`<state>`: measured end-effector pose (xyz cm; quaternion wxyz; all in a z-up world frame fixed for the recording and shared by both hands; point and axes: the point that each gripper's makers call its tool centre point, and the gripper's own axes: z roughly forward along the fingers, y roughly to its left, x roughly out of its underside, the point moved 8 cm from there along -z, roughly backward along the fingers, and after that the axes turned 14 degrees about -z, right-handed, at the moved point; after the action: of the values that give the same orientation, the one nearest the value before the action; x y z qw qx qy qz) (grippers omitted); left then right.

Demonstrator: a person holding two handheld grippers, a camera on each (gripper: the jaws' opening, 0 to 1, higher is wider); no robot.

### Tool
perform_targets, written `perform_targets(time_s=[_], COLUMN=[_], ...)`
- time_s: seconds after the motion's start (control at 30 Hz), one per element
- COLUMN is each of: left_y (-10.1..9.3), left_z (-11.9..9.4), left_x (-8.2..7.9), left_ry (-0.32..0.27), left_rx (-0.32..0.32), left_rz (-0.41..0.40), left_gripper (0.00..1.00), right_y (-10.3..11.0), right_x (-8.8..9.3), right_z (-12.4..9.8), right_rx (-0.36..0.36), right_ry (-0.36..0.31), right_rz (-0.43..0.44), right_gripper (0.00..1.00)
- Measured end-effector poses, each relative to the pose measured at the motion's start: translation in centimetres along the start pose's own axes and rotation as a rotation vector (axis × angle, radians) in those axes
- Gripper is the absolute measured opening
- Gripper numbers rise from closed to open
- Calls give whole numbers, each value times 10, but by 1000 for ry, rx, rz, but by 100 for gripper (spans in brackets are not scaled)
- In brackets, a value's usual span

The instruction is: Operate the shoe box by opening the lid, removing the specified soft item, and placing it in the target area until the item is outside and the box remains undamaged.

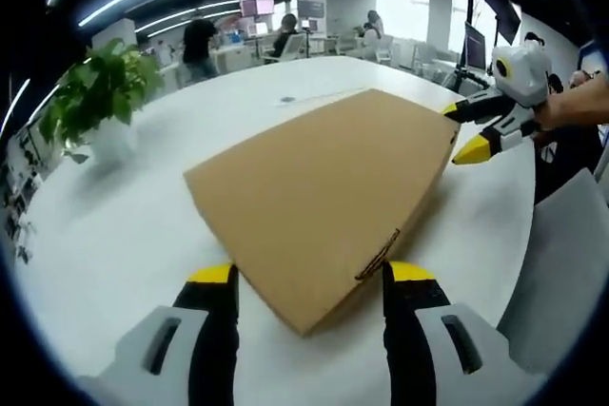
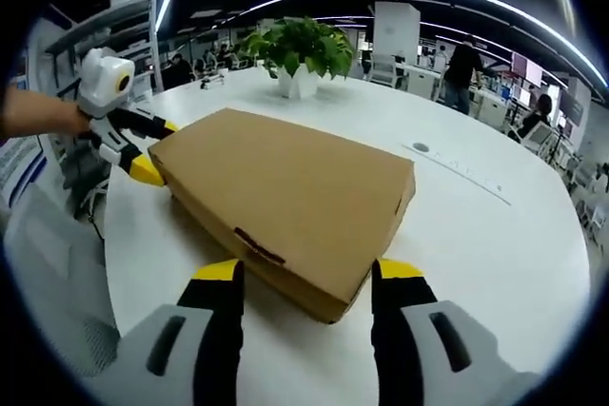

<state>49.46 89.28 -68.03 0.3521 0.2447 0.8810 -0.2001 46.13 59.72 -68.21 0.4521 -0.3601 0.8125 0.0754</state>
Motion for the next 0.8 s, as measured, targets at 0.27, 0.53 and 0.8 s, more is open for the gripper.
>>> perform_targets(time_s=[0.27,0.53,0.8], left_y=[11,18,22], left_z=[-4,-6,-8], left_x=[-1,0,1], left_ry=[49,54,62], left_rx=[38,75,103], left_rz=[48,83,110], left_gripper=[61,61,62], right_y=[15,34,48], right_x=[1,0,1], right_z=[-7,-13,-20], right_rx=[4,15,29], right_ry=[18,9,7], right_rz=[-21,21,36], right_gripper=[44,49,47])
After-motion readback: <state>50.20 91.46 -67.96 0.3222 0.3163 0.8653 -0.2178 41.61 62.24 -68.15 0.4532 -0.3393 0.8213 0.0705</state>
